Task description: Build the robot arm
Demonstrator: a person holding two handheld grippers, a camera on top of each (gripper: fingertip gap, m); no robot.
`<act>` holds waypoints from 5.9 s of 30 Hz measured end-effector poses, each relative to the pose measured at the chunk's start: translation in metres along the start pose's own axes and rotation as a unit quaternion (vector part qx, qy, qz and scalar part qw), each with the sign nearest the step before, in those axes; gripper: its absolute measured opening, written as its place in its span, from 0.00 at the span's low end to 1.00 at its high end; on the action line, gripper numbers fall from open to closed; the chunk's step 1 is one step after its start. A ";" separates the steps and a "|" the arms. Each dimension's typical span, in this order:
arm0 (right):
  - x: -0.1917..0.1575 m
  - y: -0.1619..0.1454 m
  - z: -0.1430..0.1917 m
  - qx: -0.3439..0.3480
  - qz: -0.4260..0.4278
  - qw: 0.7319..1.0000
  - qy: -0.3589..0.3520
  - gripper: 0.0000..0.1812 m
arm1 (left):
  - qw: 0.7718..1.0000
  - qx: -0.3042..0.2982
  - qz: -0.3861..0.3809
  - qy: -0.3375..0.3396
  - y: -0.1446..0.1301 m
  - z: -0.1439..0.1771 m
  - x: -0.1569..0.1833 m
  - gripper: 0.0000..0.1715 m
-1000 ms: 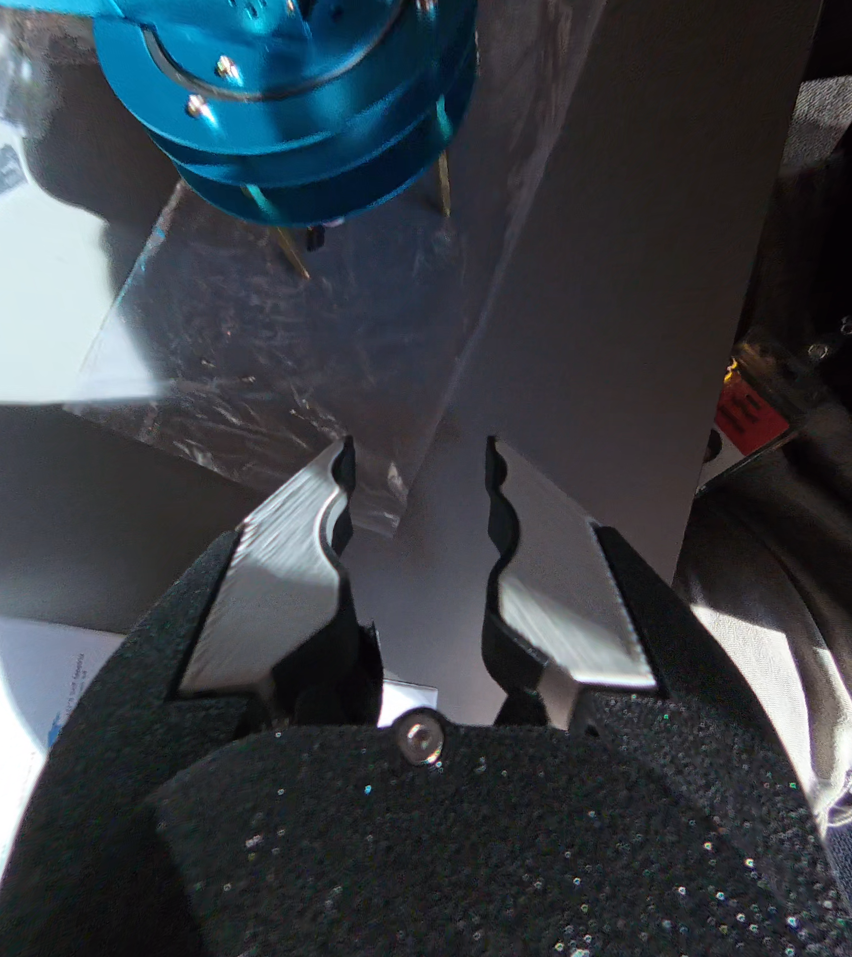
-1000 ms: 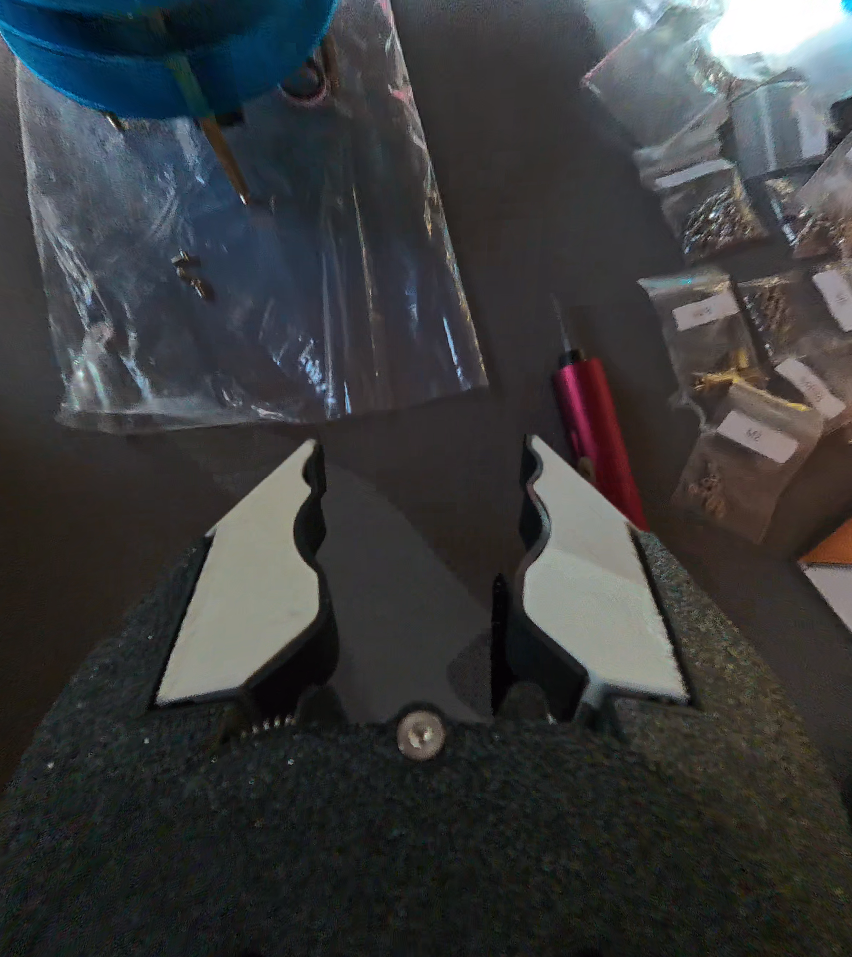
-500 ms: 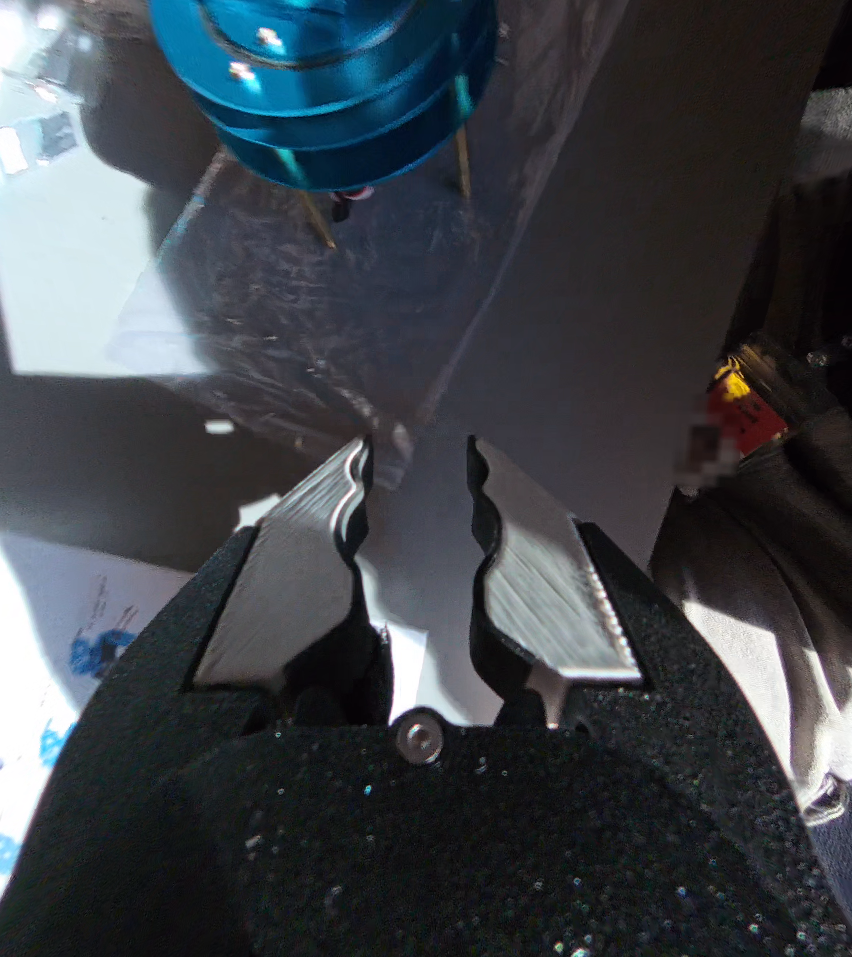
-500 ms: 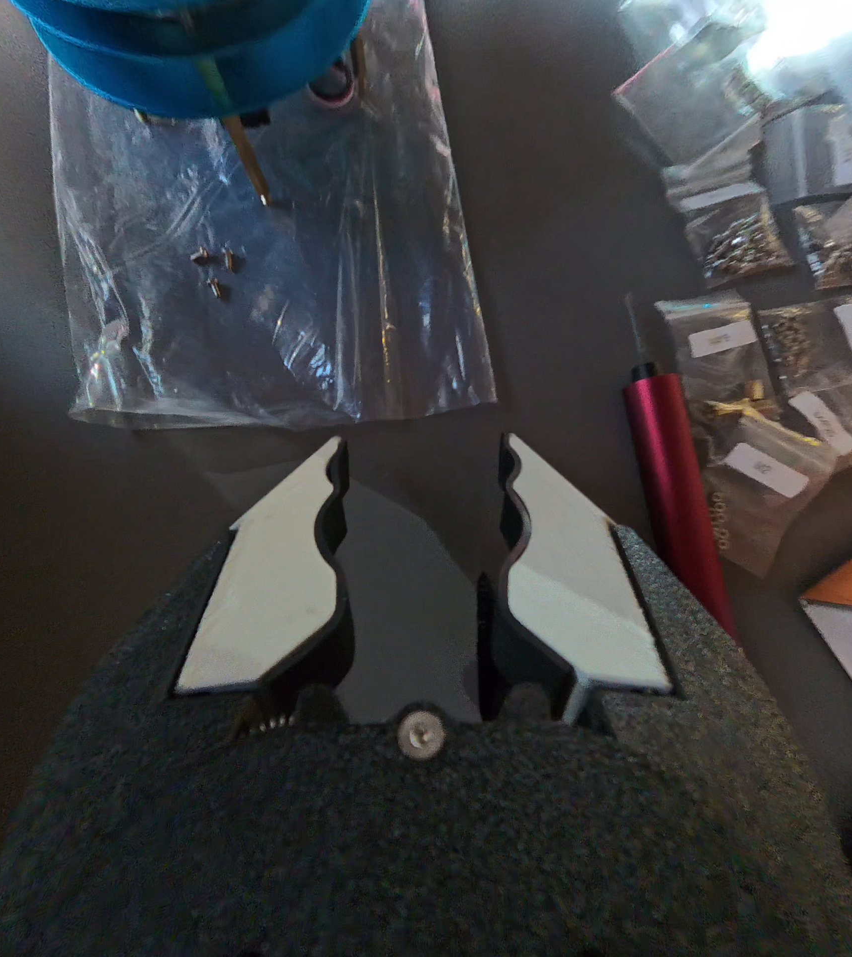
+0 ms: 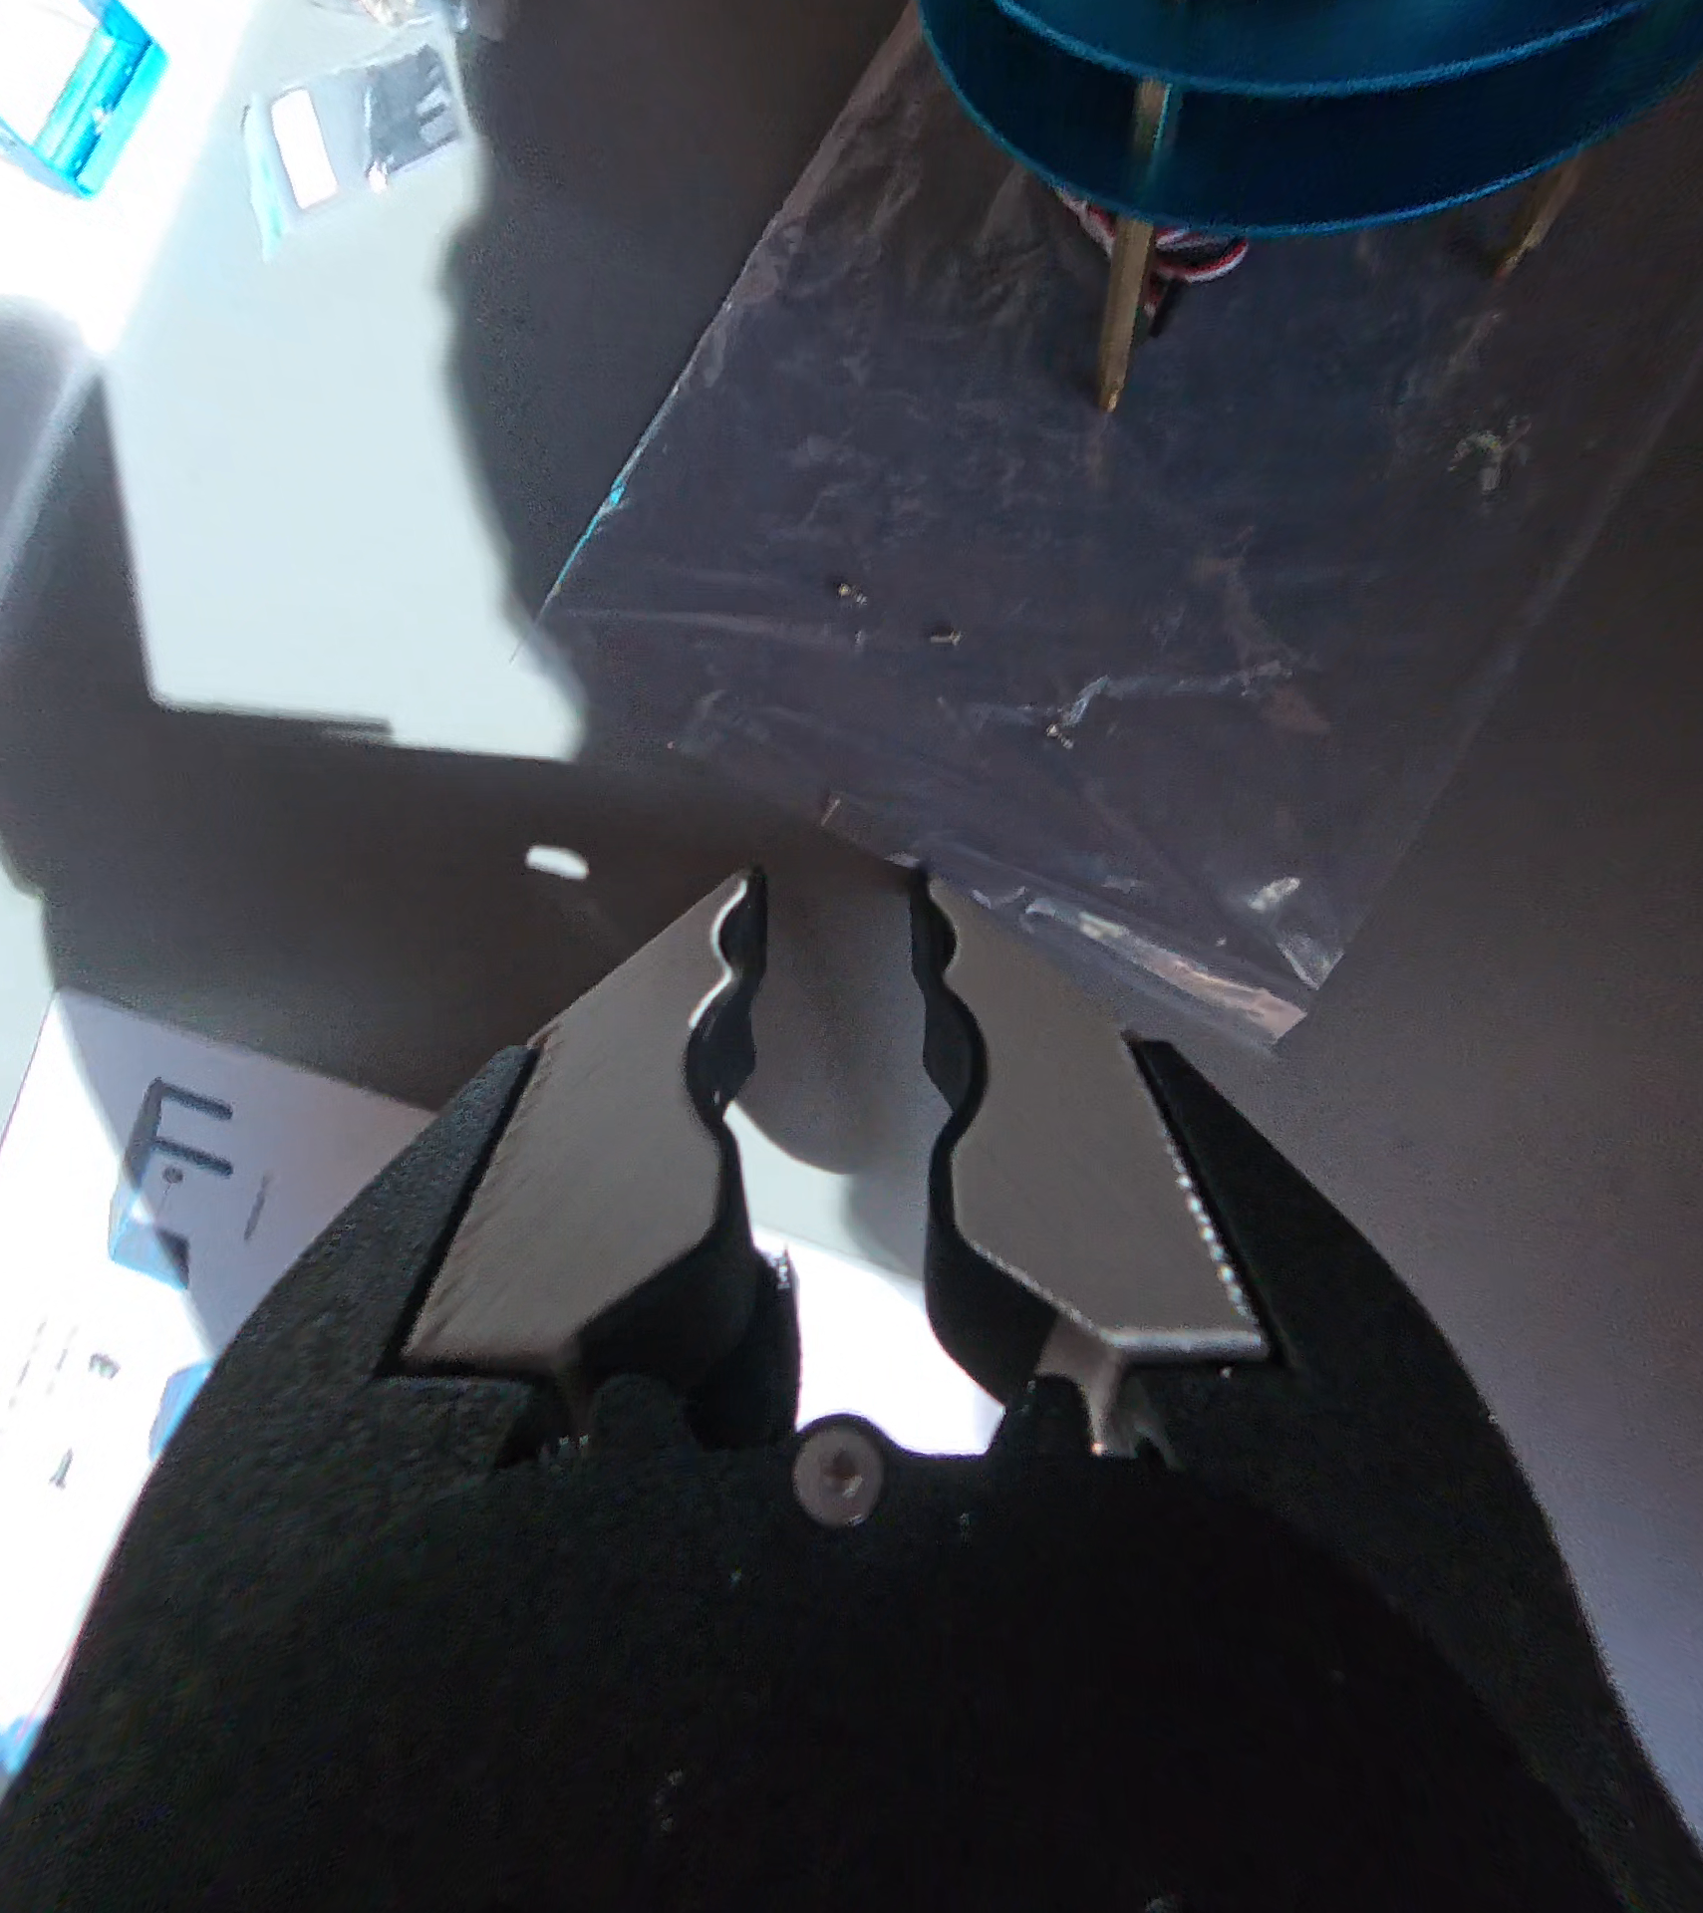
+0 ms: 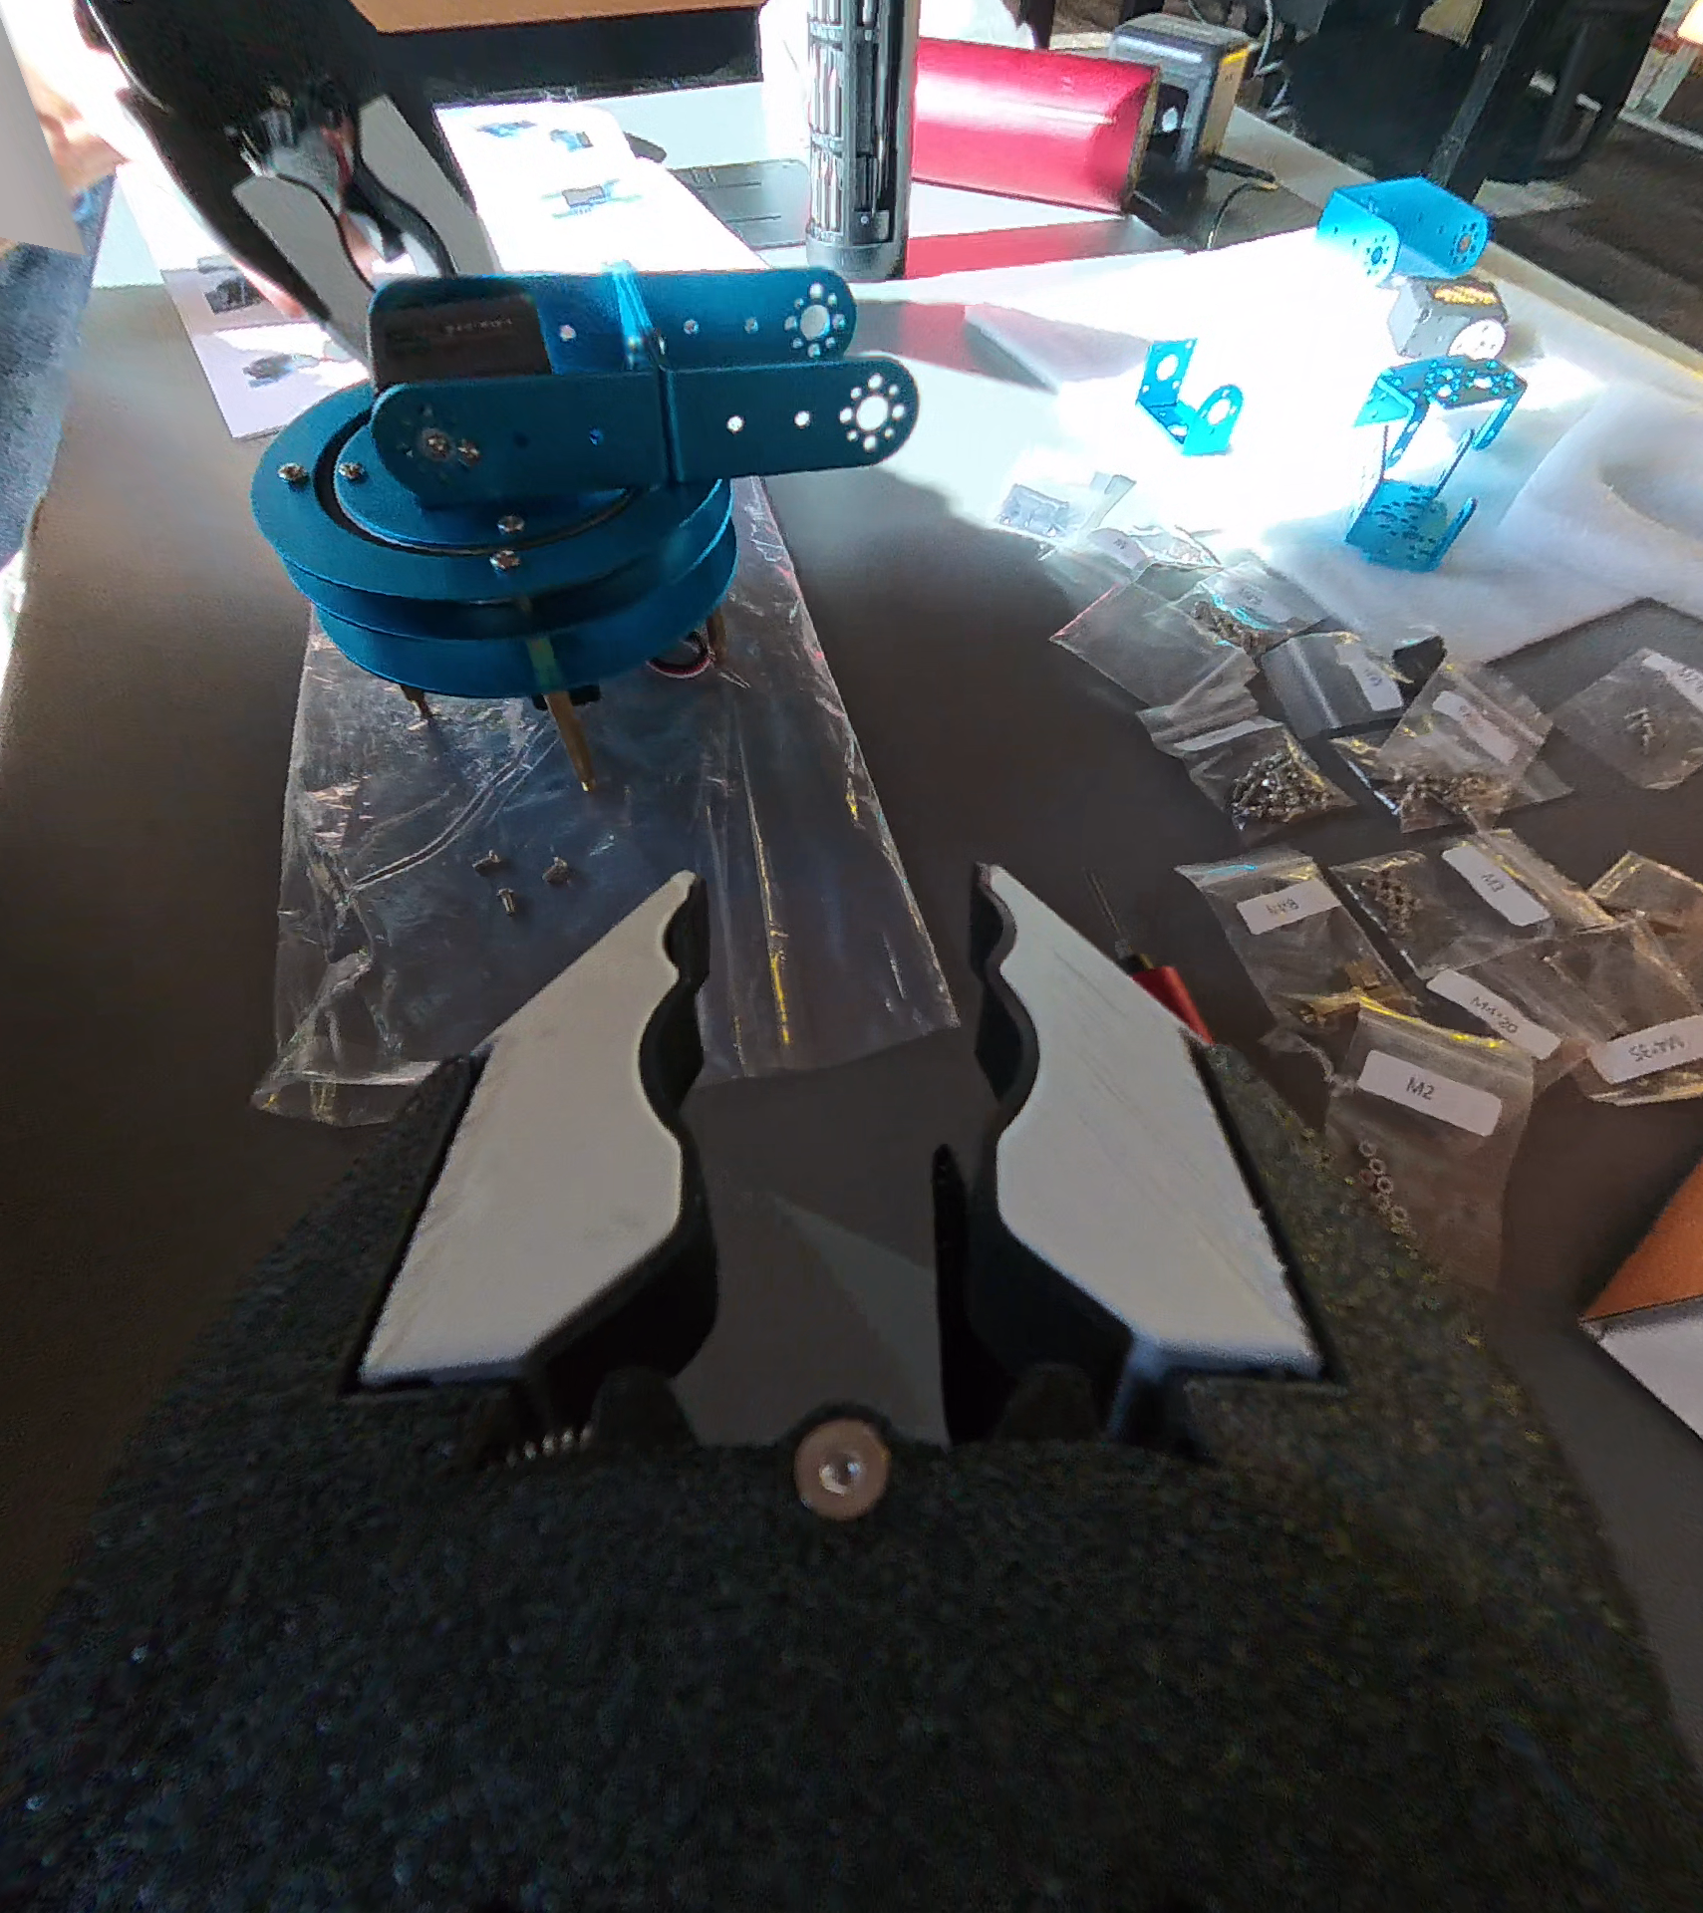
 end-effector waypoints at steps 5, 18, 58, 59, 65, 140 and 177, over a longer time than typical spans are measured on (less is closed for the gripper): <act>0.006 -0.003 -0.002 0.009 -0.031 0.999 0.019 0.28 | 1.000 0.019 -0.011 -0.021 0.009 -0.009 -0.002 0.20; 0.006 -0.004 -0.006 0.001 -0.039 0.998 0.044 0.28 | 0.994 0.003 0.014 -0.106 0.010 -0.015 -0.009 0.06; 0.020 0.005 0.014 -0.014 -0.026 0.999 -0.039 0.28 | 0.997 0.039 -0.009 -0.069 0.033 -0.015 0.023 0.00; 0.029 0.003 0.018 -0.035 -0.024 0.998 -0.055 0.28 | 0.997 0.037 -0.008 -0.065 0.033 -0.016 0.023 0.00; 0.084 -0.018 0.045 -0.137 -0.021 0.989 -0.047 0.34 | 0.997 0.041 0.014 -0.056 0.035 -0.021 0.030 0.02; -0.069 0.070 0.030 0.188 0.384 0.904 0.029 0.11 | 0.916 0.194 -0.191 0.296 0.191 -0.024 0.193 0.19; -0.048 0.017 -0.029 0.315 0.444 0.839 0.025 0.11 | 0.934 0.259 0.192 0.155 0.139 -0.035 0.125 0.49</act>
Point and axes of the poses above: each gripper's, where its closed fingertips meet, z back along the fingers, y out of its top, x = y × z across the jaws, the point moved 10 cm from there along z, back along the fingers, and after that the axes turned 8 degrees about z, right-handed, at the moved point
